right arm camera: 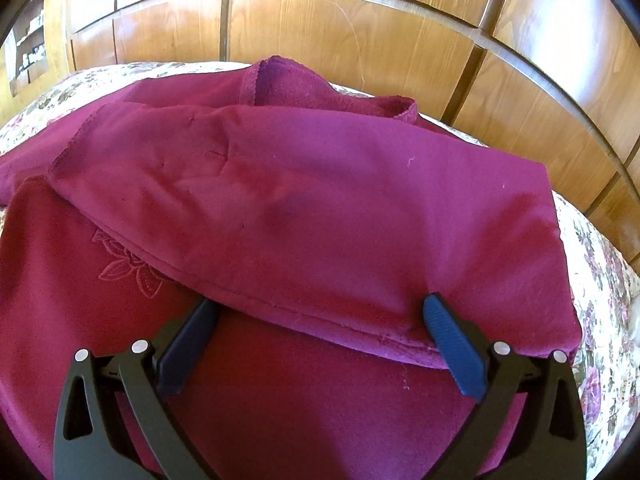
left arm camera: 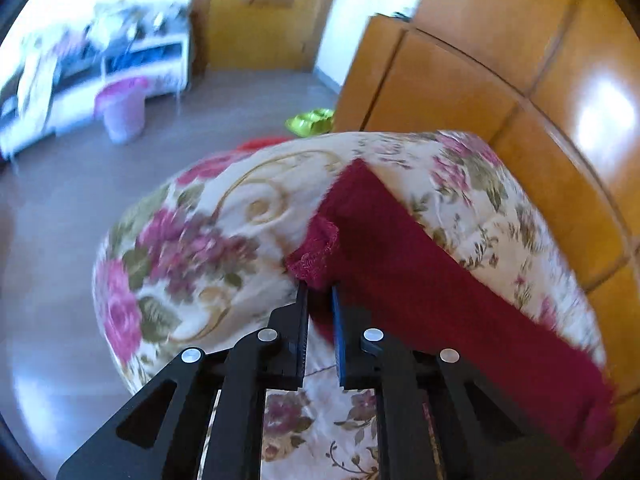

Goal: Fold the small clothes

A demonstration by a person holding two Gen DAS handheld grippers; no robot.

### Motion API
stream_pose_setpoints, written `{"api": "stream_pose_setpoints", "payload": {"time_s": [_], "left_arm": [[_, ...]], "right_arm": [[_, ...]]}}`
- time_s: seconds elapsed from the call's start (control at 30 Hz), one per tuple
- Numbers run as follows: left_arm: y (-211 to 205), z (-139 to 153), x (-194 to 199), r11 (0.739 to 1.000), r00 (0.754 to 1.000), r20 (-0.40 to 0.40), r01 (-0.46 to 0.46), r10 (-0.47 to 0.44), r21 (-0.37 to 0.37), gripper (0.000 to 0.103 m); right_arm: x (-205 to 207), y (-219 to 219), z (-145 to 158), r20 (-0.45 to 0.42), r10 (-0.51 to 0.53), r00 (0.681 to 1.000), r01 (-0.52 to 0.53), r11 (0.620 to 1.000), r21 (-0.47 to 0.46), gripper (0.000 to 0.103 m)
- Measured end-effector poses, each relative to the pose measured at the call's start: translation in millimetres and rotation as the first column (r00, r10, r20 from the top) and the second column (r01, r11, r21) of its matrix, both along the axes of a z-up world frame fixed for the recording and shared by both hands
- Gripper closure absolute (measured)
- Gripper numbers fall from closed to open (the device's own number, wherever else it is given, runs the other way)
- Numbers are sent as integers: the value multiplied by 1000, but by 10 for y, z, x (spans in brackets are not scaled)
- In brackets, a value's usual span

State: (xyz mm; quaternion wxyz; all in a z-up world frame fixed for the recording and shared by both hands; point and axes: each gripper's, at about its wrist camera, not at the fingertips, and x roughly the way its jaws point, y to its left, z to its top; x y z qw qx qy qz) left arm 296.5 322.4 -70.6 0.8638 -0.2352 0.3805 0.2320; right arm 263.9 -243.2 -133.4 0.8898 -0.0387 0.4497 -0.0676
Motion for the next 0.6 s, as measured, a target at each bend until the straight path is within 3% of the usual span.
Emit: {"api": "stream_pose_setpoints", "payload": {"time_s": [0.13, 0.2, 0.3, 0.37, 0.47, 0.6], "left_arm": [[-28, 45, 68, 999, 999, -5, 32, -32, 7, 98], [-80, 146, 29, 999, 999, 35, 43, -42, -17, 98], [-382, 457, -69, 990, 981, 143, 136, -127, -48, 98], [-726, 713, -156, 969, 946, 238, 241, -221, -55, 98], [-1393, 1004, -279, 908, 858, 348, 416, -377, -42, 98], [-2480, 993, -336, 769, 721, 374, 638, -583, -32, 98]], "right_arm": [[6, -4, 0, 1, 0, 1000, 0, 1000, 3, 2], [5, -7, -2, 2, 0, 1000, 0, 1000, 6, 2], [2, -10, -5, 3, 0, 1000, 0, 1000, 8, 2], [0, -17, -6, 4, 0, 1000, 0, 1000, 13, 2], [-3, -41, 0, 8, 0, 1000, 0, 1000, 28, 2], [-14, -74, 12, 12, -1, 1000, 0, 999, 51, 2]]}}
